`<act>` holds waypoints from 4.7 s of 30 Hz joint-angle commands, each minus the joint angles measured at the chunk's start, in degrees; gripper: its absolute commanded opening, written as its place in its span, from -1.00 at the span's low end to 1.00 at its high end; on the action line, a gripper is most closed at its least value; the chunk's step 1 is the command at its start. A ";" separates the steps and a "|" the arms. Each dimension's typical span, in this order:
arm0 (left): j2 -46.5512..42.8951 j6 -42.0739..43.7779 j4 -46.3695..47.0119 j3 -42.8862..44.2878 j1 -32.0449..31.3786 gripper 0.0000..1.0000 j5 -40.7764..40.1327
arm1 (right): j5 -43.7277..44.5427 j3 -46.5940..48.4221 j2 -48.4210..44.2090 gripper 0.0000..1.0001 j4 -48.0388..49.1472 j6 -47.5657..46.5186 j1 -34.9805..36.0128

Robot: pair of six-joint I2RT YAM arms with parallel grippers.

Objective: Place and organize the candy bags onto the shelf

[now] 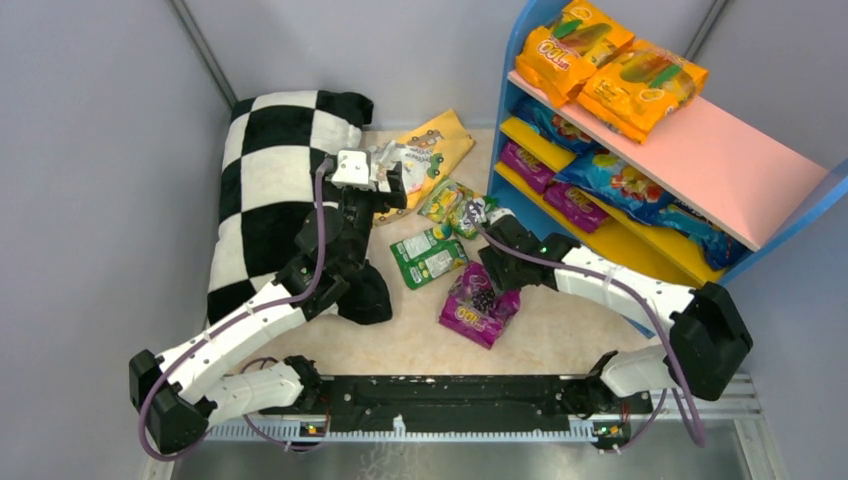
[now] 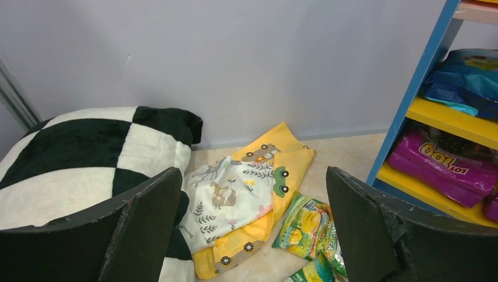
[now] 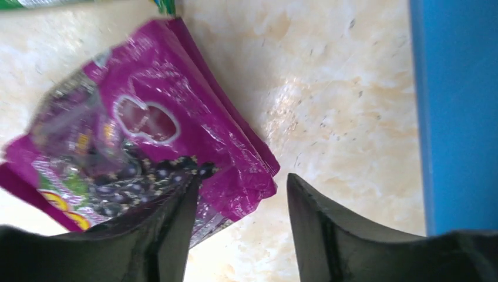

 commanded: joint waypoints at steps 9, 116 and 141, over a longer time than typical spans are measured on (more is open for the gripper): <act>-0.05 -0.23 2.08 2.05 0.39 0.97 -0.15 | 6.57 11.52 4.19 0.64 -4.82 -7.43 20.71; 1.03 -2.35 0.24 2.70 0.40 0.98 0.74 | 49.38 9.87 -38.37 -1.00 -48.68 -49.04 23.32; 8.11 -31.81 -22.28 11.46 0.21 0.91 20.07 | 47.14 8.36 -35.48 -1.00 -28.72 -60.16 20.20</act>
